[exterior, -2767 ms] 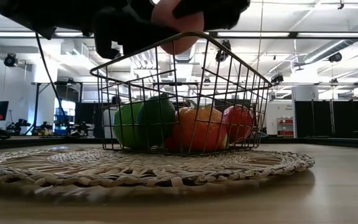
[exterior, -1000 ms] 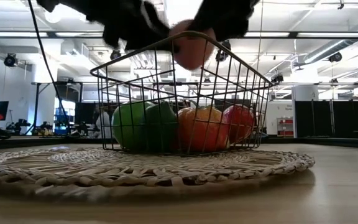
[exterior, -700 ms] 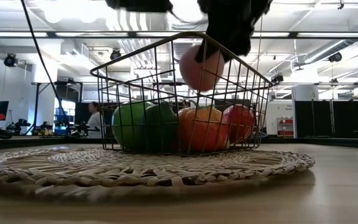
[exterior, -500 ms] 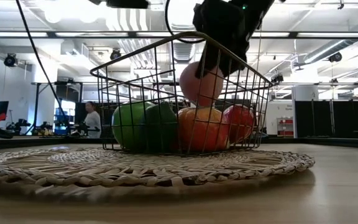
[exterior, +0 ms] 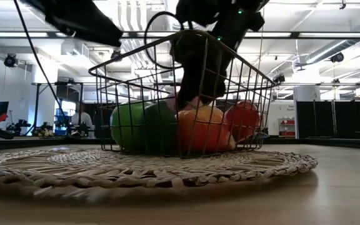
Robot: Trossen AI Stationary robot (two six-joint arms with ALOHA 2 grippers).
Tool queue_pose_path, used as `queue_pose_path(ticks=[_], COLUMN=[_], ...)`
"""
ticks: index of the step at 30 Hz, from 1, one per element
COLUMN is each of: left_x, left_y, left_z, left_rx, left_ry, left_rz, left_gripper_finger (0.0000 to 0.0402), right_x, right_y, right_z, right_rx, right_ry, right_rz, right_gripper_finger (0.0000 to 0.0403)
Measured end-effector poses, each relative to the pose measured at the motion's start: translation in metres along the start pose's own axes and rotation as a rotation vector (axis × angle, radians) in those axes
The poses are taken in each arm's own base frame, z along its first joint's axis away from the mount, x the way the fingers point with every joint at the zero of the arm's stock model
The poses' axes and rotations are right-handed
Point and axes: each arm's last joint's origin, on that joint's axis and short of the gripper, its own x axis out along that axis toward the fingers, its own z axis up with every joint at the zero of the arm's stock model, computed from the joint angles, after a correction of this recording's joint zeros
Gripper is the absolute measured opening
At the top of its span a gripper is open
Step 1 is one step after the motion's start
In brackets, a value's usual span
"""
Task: Build produce basket
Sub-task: Put the peach into the gold wire basket, then put the green apple into the gold wire basket
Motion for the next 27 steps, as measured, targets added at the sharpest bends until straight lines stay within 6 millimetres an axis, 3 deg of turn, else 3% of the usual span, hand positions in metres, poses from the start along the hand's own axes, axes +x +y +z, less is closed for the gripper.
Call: queue_pose_path(ticks=[10,18,22,27], left_x=[0.0,0.001,0.001,0.001], left_y=[0.004,0.004,0.005,0.005], left_z=[-0.01,-0.011,-0.011,-0.014], left_rx=[-0.027,-0.022,-0.021,-0.033], left_ry=[0.014,0.015,0.015,0.017], left_rz=[0.038,0.04,0.041,0.045], left_gripper_finger=[0.0376,0.0376,0.0376,0.0376], right_x=[0.012,0.008,-0.001,-0.03], right_y=[0.003,0.004,0.005,0.01], right_z=[0.006,0.007,0.011,0.018], right_rx=[-0.035,-0.066,-0.073,-0.085], right_ry=[0.02,0.011,-0.012,-0.1], right_rz=[0.056,0.058,0.063,0.024], right_gripper_finger=[0.0303,0.0354,0.0367,0.0368])
